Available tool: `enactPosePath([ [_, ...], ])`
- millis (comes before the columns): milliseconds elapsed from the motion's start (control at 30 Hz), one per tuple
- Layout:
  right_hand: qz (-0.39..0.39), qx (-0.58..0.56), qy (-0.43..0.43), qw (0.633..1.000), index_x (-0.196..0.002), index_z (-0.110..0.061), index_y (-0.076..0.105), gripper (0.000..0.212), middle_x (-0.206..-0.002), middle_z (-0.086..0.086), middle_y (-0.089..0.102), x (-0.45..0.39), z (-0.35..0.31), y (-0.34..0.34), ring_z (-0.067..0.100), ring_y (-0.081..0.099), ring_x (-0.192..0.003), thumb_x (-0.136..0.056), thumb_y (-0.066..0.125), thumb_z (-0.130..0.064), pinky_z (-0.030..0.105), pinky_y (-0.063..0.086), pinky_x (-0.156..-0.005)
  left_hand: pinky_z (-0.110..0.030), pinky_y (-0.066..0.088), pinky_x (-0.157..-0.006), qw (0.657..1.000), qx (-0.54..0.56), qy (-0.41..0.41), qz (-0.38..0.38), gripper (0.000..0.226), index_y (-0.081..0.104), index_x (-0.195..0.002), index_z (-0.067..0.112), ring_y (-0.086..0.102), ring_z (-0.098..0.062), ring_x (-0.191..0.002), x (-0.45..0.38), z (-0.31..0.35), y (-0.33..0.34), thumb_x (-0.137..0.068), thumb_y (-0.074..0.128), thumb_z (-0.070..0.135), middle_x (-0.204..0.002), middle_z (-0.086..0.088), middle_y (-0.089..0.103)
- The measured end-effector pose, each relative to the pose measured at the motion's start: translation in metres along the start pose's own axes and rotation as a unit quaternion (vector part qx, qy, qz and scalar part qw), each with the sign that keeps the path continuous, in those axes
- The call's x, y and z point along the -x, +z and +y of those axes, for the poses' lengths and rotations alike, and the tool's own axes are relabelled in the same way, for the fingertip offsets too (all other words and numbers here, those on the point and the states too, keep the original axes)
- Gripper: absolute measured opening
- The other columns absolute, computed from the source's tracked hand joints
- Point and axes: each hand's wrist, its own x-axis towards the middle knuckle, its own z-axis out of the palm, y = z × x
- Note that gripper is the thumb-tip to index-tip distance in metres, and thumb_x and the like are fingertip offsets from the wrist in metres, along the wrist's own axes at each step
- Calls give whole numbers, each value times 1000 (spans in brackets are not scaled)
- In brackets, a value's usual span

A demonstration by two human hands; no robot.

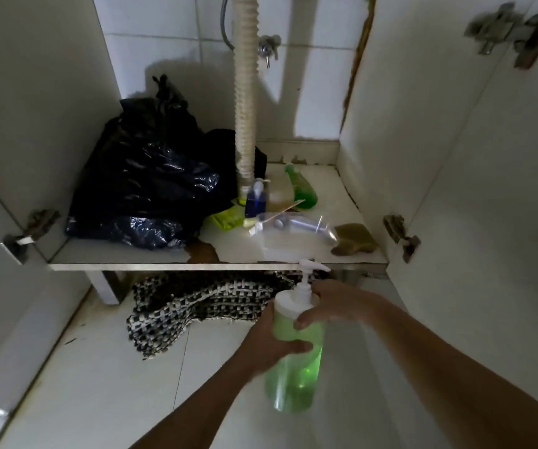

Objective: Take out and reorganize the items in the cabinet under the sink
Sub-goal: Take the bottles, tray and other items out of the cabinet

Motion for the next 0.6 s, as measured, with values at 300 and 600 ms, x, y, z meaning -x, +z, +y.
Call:
enactPosePath([
  [300, 58, -32, -53, 996, -87, -19, 66, 35, -90, -6, 64, -17, 36, 15, 15, 61, -87, -58, 85, -20, 23, 48, -68, -27, 42, -98, 989, -142, -45, 13, 97, 34, -135, 30, 53, -7, -113, -22, 5, 25, -55, 90, 23, -122, 14, 55],
  [600, 92, 35, -59, 993, -111, -11, 63, 64, -106, -1, 62, -24, 71, 8, 16, 57, -90, -54, 86, -29, 23, 46, -72, -40, 48, -100, 990, -133, -30, 44, 102, 43, -135, 32, 58, -15, -113, -46, -14, 53, -42, 83, 42, -121, 7, 63],
])
